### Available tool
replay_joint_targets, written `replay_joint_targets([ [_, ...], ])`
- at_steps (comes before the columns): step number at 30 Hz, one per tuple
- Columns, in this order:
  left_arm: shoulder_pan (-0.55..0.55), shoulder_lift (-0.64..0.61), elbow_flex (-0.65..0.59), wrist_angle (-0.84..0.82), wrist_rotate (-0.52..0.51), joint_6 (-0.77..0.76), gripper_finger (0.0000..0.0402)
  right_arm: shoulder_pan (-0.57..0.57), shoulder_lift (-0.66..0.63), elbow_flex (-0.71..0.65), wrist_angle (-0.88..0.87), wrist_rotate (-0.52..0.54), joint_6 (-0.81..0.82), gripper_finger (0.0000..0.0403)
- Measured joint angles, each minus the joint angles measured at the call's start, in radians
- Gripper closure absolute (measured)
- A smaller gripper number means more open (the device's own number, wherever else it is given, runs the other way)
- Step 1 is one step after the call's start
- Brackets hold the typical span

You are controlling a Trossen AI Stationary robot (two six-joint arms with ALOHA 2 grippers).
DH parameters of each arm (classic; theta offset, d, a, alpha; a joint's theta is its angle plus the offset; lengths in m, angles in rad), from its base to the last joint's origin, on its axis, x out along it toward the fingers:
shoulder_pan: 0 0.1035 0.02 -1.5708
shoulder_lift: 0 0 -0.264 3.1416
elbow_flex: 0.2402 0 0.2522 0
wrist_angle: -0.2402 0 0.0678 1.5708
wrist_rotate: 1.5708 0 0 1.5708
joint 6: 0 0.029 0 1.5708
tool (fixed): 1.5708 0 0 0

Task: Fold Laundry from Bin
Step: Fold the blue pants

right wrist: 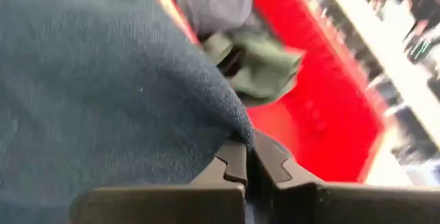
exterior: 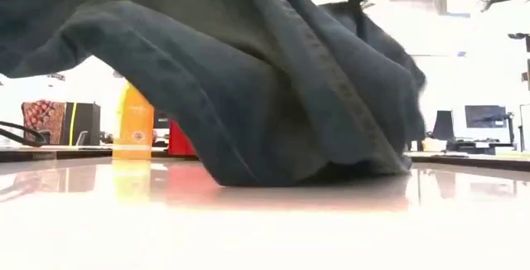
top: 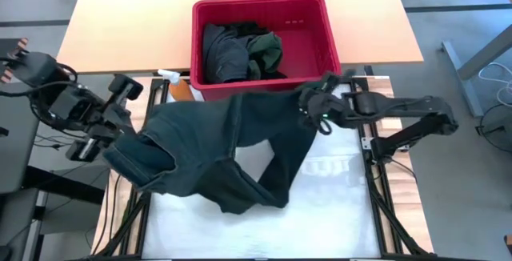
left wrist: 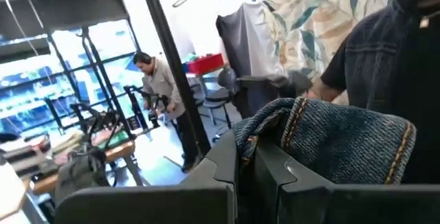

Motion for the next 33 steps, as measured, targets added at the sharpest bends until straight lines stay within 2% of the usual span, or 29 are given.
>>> replay_joint_targets([
  [3,0.0,0.0,0.0,-0.006,0.0,-0.052,0.0401,0.028,0.02,-0.104,0.014,-0.007,0.192,0.0385],
  [6,0.0,0.001,0.0,-0.014,0.0,-0.102,0.0401,0.092,0.051,-0.246,0.139,-0.026,0.357,0.0385],
  [9,0.0,0.005,0.0,-0.031,0.003,-0.132,0.0401,0.156,0.102,-0.365,0.307,-0.162,0.449,0.0373],
  [12,0.0,0.017,0.0,-0.05,0.003,-0.14,0.0401,0.192,0.148,-0.395,0.369,-0.318,0.527,0.0333],
  [16,0.0,0.03,0.0,-0.052,0.003,-0.141,0.0401,0.198,0.16,-0.376,0.323,-0.393,0.575,0.0268],
  [21,0.0,0.038,0.0,-0.058,0.0,-0.142,0.0401,0.203,0.06,-0.322,0.22,-0.499,0.643,0.0194],
  [24,0.0,0.039,0.0,-0.058,-0.001,-0.152,0.0401,0.27,-0.026,-0.33,0.195,-0.491,0.715,0.0168],
  [29,0.0,0.04,0.0,-0.064,-0.002,-0.16,0.0401,0.381,-0.094,-0.384,0.216,-0.337,0.893,0.0161],
  [33,0.0,0.048,0.0,-0.1,-0.004,-0.16,0.0401,0.414,-0.037,-0.482,0.473,-0.37,0.878,0.0164],
])
